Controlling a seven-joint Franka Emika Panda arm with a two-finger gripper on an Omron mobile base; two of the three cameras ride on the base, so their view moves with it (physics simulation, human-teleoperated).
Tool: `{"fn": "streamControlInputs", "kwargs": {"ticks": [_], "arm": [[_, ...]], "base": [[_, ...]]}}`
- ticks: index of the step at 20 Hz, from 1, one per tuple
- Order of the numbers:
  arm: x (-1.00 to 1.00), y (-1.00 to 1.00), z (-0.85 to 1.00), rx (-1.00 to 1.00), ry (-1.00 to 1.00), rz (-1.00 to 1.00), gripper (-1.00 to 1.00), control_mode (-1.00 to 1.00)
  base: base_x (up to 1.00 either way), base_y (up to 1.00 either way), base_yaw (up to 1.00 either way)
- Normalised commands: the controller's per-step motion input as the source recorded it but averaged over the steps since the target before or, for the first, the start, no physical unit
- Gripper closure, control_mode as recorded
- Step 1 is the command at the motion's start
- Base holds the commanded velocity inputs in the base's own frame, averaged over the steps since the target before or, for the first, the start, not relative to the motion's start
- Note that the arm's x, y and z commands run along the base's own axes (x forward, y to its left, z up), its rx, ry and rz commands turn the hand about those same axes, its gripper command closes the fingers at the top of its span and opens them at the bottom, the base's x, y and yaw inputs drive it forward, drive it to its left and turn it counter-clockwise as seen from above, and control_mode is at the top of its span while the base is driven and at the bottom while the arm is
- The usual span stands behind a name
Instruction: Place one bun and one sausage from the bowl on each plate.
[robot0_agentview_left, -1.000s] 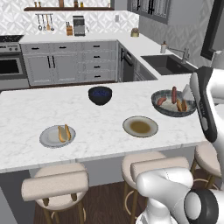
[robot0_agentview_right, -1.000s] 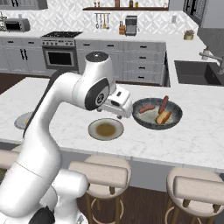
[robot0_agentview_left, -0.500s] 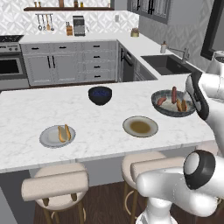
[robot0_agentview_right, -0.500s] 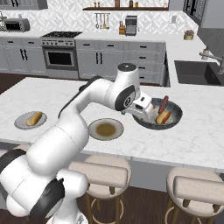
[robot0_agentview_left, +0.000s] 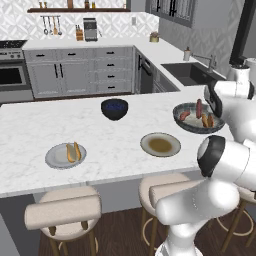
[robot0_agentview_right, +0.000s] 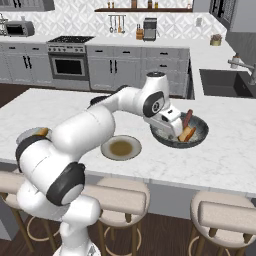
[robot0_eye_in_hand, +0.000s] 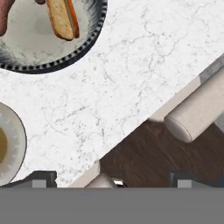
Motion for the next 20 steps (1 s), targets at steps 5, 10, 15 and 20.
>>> {"fn": "streamControlInputs", "kwargs": {"ticks": [5, 10, 15, 20], "arm": [[0.54, -0.01, -0.17, 0.0, 0.0, -0.06, -1.0, -1.0], [0.24, -0.12, -0.1, 0.0, 0.0, -0.01, -1.0, -1.0], [0.14, -0.02, 0.0, 0.0, 0.0, 0.0, -1.0, -1.0], [0.31, -0.16, -0.01, 0.0, 0.0, 0.0, -1.0, -1.0]], "base": [[0.0, 0.0, 0.0], [0.0, 0.0, 0.0], [0.0, 0.0, 0.0], [0.0, 0.0, 0.0]]}}
